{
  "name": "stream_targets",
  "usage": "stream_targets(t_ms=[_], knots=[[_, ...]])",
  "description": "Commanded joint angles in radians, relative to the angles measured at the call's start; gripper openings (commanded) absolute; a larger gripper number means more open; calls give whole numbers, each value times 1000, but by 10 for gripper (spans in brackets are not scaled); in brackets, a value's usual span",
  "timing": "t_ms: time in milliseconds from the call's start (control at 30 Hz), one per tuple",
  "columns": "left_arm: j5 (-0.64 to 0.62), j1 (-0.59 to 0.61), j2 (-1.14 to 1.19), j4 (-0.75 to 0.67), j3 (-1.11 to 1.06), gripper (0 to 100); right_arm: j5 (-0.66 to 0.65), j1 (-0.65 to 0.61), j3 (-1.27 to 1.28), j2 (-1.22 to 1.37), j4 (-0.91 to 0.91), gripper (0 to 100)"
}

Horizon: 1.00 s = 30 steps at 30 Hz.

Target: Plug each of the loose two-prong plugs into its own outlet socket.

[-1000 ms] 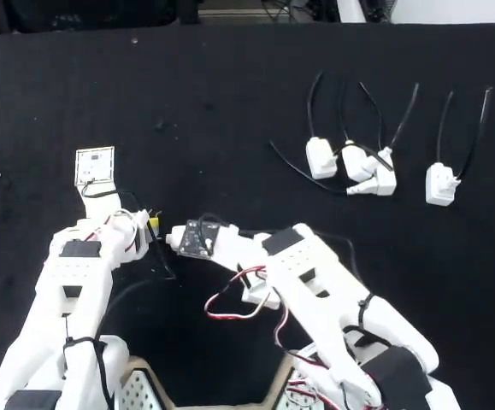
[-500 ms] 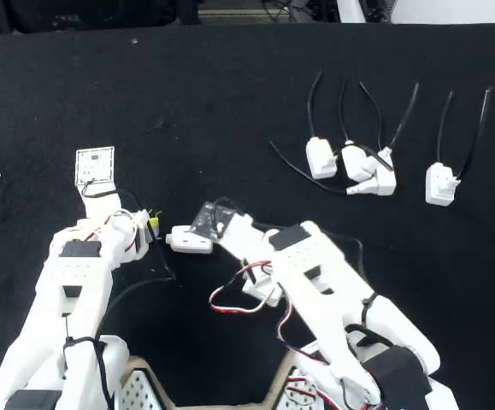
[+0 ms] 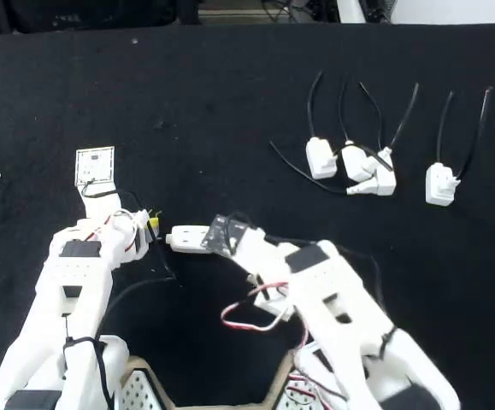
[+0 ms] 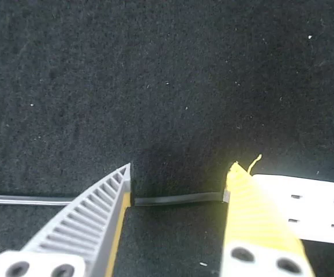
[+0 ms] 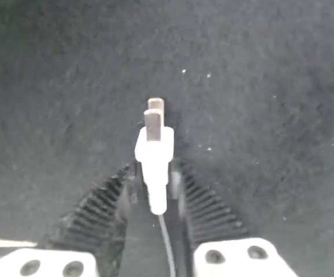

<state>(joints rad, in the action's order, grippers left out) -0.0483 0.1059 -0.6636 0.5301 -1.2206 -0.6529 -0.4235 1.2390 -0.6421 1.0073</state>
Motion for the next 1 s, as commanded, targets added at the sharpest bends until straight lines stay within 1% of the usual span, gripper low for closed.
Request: stream_targets(t_ms=[0, 133, 200, 267, 433, 600, 700, 800, 867, 967], knots=[[-9, 7, -25, -14, 10, 256, -11, 17, 10, -140, 5, 11], [-9, 7, -25, -14, 8, 256, 52, 9, 15, -214, -28, 15], [-9, 7, -25, -14, 8, 256, 58, 9, 18, -213, -31, 15], [-9, 7, -25, -14, 8, 256, 58, 9, 18, -191, -34, 18], [-9, 7, -25, -14, 8, 256, 63, -15, 19, -84, -72, 95], [-9, 7, -25, -14, 8, 256, 74, -77, -2, 15, -140, 96], [-9, 7, -25, -14, 8, 256, 112, -97, -5, 47, -175, 96], [-9, 7, -25, -14, 8, 256, 114, -101, -5, 70, -180, 96], [-9, 7, -25, -14, 8, 256, 114, -98, -5, 73, -189, 77], [-9, 7, -25, -14, 8, 256, 114, -74, -2, 74, -221, 8]])
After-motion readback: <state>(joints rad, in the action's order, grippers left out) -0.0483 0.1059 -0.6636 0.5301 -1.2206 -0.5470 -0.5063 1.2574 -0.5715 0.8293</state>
